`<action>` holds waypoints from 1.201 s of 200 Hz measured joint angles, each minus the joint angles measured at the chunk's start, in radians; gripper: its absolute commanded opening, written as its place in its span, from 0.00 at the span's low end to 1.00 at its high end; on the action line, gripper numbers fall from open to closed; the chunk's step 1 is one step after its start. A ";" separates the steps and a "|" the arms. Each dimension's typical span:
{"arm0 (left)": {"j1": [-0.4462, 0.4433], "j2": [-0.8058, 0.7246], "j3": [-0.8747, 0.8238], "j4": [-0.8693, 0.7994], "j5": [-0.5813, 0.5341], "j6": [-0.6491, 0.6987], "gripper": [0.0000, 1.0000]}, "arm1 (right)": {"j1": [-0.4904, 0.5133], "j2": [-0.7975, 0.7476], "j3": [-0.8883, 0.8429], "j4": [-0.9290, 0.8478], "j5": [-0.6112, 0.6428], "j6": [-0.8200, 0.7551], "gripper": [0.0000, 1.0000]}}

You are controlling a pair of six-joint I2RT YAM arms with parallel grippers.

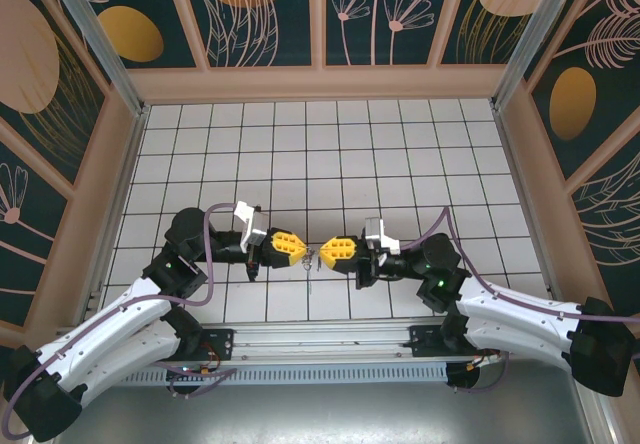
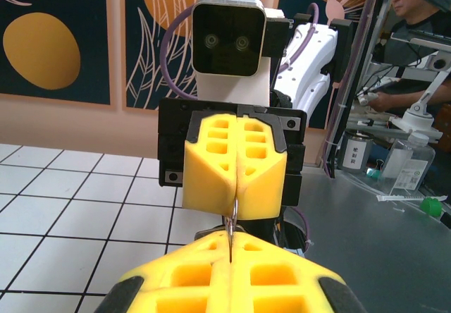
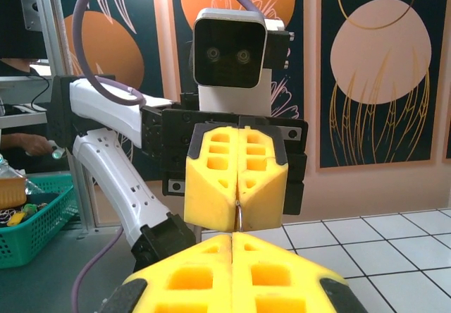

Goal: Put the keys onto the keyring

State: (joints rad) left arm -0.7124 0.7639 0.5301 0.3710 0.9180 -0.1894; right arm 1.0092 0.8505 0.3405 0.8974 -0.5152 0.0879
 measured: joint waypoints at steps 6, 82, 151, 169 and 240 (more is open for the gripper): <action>0.000 0.000 0.000 0.000 0.000 0.000 0.00 | 0.000 0.000 0.000 0.000 0.002 0.000 0.00; 0.000 0.000 0.000 0.000 0.000 0.000 0.00 | 0.001 -0.006 0.000 -0.003 0.018 0.000 0.00; 0.000 0.000 0.000 0.000 0.000 0.000 0.00 | 0.001 -0.005 0.000 -0.002 0.016 0.008 0.00; 0.000 0.000 0.000 0.000 0.000 0.000 0.00 | 0.001 0.001 0.000 -0.002 0.016 0.017 0.00; 0.000 0.000 0.000 0.000 0.000 0.000 0.00 | 0.001 0.006 0.000 0.005 0.016 0.024 0.00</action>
State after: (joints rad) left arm -0.7124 0.7639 0.5301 0.3710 0.9180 -0.1894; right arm 1.0100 0.8566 0.3405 0.9028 -0.4995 0.1116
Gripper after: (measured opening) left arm 0.063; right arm 0.046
